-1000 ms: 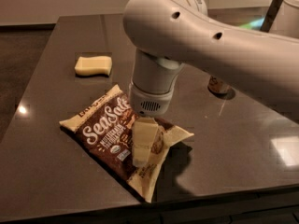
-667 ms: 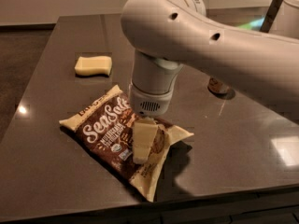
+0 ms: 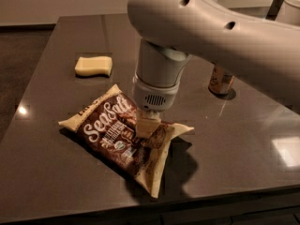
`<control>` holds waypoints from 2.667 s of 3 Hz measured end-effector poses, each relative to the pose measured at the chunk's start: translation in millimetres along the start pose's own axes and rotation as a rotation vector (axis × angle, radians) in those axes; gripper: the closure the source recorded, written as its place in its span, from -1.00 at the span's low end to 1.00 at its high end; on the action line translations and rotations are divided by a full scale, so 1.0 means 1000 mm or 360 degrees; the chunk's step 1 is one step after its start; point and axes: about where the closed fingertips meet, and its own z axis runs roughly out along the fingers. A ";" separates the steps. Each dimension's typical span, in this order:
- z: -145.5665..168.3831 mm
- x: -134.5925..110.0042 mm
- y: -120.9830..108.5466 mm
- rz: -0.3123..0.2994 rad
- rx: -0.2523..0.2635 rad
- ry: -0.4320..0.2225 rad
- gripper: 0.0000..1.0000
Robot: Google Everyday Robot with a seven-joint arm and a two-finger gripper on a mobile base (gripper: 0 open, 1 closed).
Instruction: Pick brown chip bag
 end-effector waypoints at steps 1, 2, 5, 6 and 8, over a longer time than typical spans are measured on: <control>-0.021 0.004 -0.004 0.0004 0.0027 -0.0042 0.77; -0.041 0.007 -0.011 0.0006 0.0054 -0.0090 1.00; -0.111 0.016 -0.040 -0.0026 -0.0009 -0.0417 1.00; -0.142 0.015 -0.043 -0.0074 -0.0001 -0.0541 1.00; -0.190 0.008 -0.046 -0.0152 0.0050 -0.0721 1.00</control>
Offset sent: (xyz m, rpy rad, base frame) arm 0.0206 -0.0253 0.0602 0.0908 -0.0410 -0.0172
